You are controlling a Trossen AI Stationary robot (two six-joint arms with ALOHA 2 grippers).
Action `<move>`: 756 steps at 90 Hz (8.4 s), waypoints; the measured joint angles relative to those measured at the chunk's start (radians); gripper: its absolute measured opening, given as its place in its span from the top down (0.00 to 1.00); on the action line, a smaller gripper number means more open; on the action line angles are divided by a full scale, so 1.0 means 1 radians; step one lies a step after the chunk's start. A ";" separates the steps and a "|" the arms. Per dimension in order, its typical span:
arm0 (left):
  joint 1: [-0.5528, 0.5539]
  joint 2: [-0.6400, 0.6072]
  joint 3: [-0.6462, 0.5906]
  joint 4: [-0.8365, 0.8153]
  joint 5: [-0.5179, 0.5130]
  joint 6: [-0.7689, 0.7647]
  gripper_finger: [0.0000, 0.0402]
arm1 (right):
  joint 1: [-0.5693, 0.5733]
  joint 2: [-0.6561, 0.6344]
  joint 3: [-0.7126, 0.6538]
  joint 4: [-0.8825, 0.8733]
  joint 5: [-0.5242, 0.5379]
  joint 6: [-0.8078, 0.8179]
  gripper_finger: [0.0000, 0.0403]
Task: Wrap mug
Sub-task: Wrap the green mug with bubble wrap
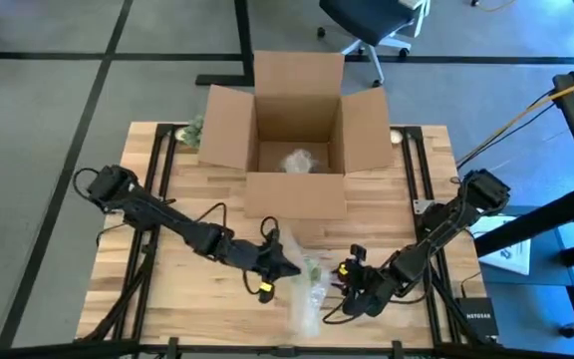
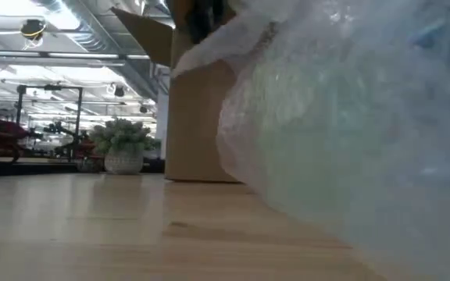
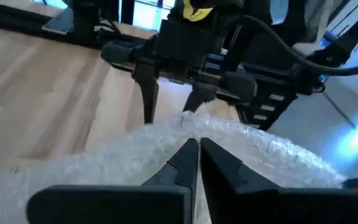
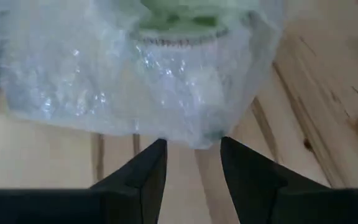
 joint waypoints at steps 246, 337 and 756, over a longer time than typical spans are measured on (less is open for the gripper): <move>-0.048 0.121 -0.087 0.274 -0.185 0.094 1.00 | -0.273 0.117 0.251 -0.138 -0.357 -0.283 0.66; -0.054 0.295 0.044 0.189 -0.138 0.168 1.00 | -0.275 0.115 0.252 -0.130 -0.375 -0.259 0.66; 0.039 0.131 -0.059 -0.151 -0.119 0.042 1.00 | -0.208 -0.001 -0.024 -0.004 0.059 -0.149 0.73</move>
